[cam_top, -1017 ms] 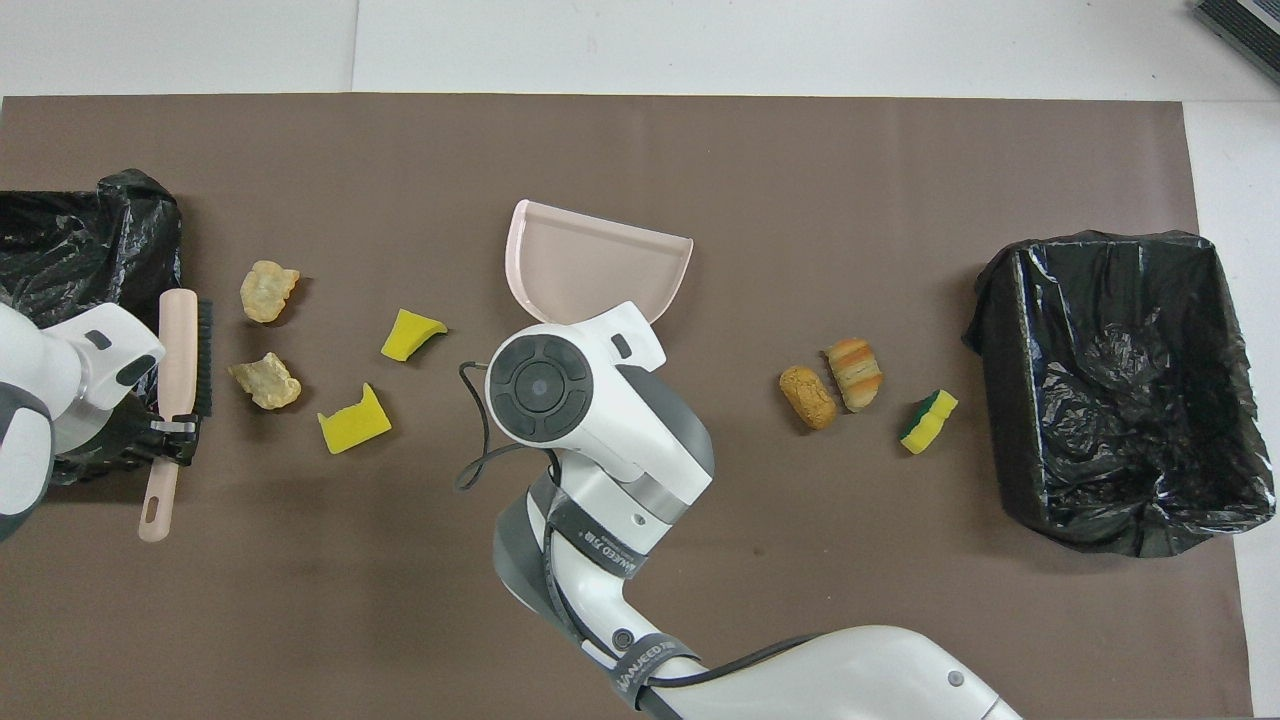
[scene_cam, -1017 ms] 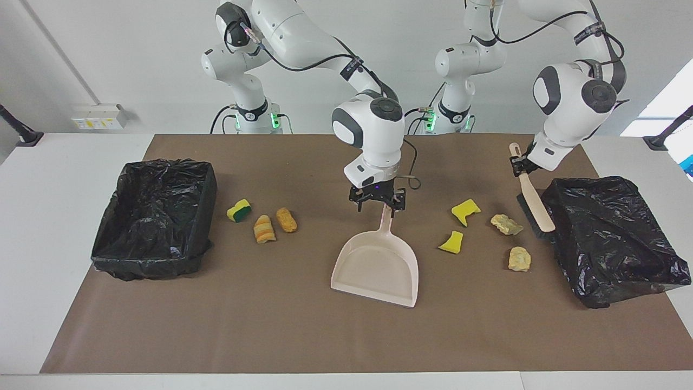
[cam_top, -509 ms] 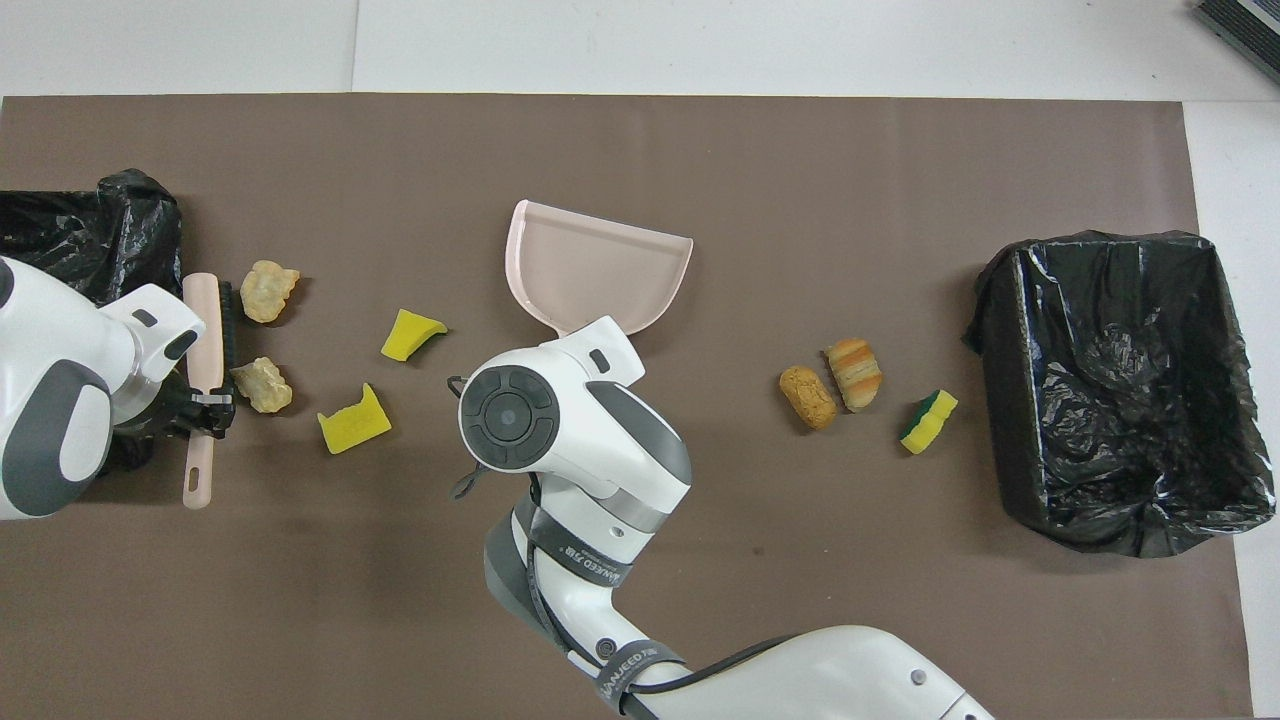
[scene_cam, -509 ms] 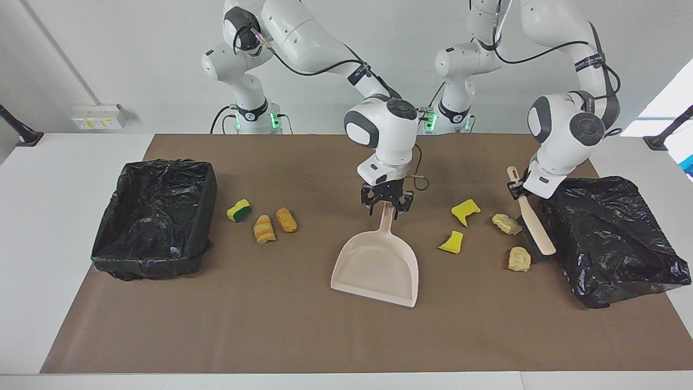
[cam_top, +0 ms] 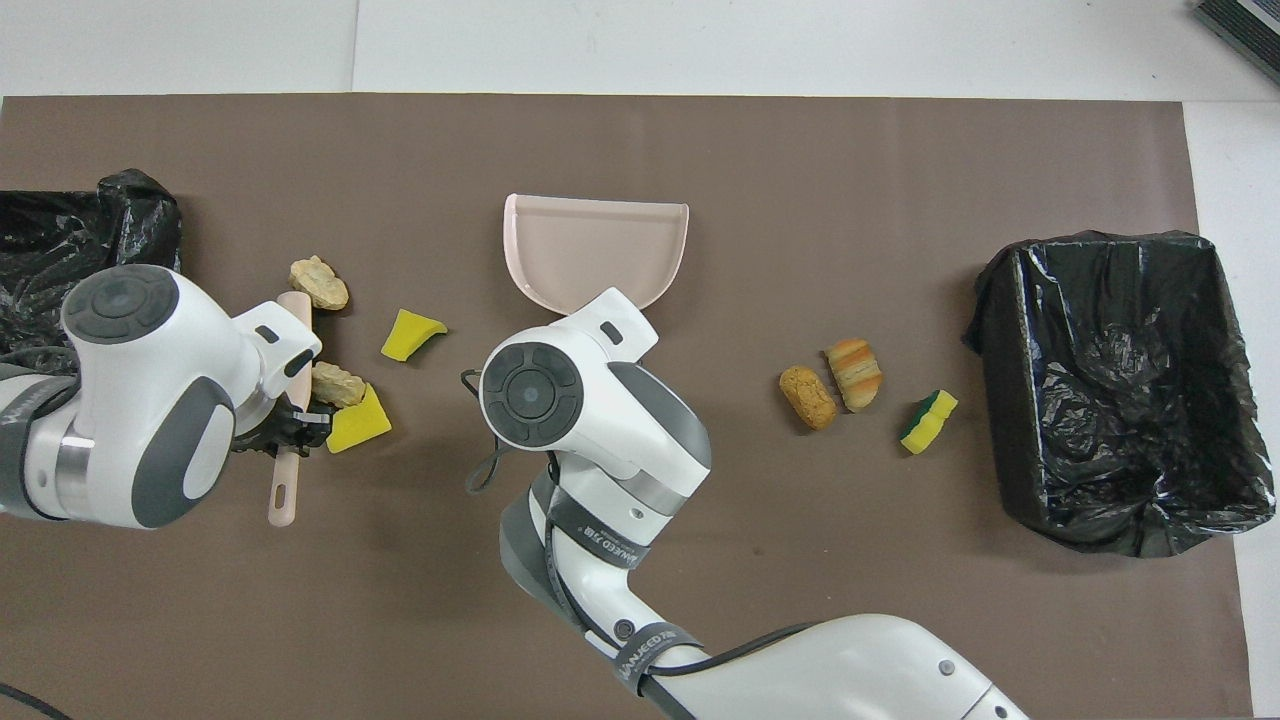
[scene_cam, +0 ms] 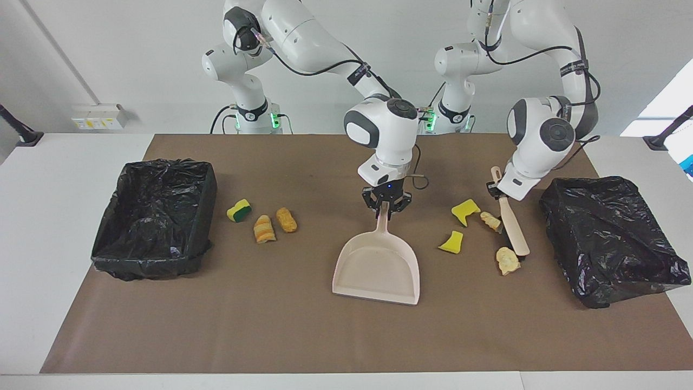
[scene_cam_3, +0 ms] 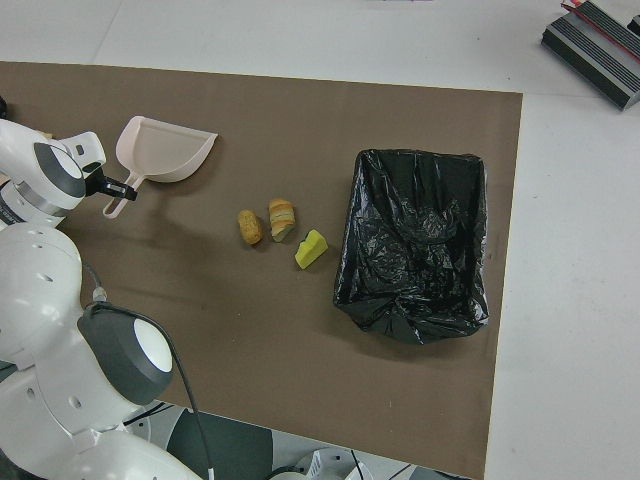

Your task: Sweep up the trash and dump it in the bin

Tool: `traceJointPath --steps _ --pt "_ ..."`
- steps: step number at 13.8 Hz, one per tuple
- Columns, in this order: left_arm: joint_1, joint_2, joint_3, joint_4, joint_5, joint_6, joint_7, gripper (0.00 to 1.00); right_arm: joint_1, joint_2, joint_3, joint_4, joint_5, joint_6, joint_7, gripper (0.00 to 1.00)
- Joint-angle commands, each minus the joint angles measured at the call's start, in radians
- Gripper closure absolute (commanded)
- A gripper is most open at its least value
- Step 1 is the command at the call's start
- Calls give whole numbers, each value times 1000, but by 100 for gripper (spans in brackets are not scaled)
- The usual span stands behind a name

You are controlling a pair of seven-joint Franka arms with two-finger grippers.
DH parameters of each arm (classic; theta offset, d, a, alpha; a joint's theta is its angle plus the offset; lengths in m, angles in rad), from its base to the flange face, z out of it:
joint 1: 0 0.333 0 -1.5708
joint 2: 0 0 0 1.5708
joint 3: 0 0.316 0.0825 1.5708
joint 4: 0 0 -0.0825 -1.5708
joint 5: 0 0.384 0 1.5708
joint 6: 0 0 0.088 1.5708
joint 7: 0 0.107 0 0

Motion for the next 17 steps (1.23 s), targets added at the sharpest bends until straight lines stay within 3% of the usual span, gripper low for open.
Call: traceJointPath --steps 1,5,9,12,15,17 --pt "-67 -41 12 -9 -19 -61 -72 100 -44 -38 11 -9 55 -3 -167 100" --pt "-49 -54 24 93 -34 -94 -55 100 -56 -46 13 -23 135 -25 -480 100" --pt "71 0 24 113 -24 99 85 100 -79 -76 13 -66 158 -54 -730 100" --pt "91 92 25 154 -16 187 114 100 -113 -92 13 -91 160 -54 -994 100" --pt "85 118 24 173 -10 176 146 100 -156 -95 13 -101 172 -54 -1294 100" --pt "74 118 24 171 -10 169 146 100 -173 -95 13 -109 190 -49 -1589 100"
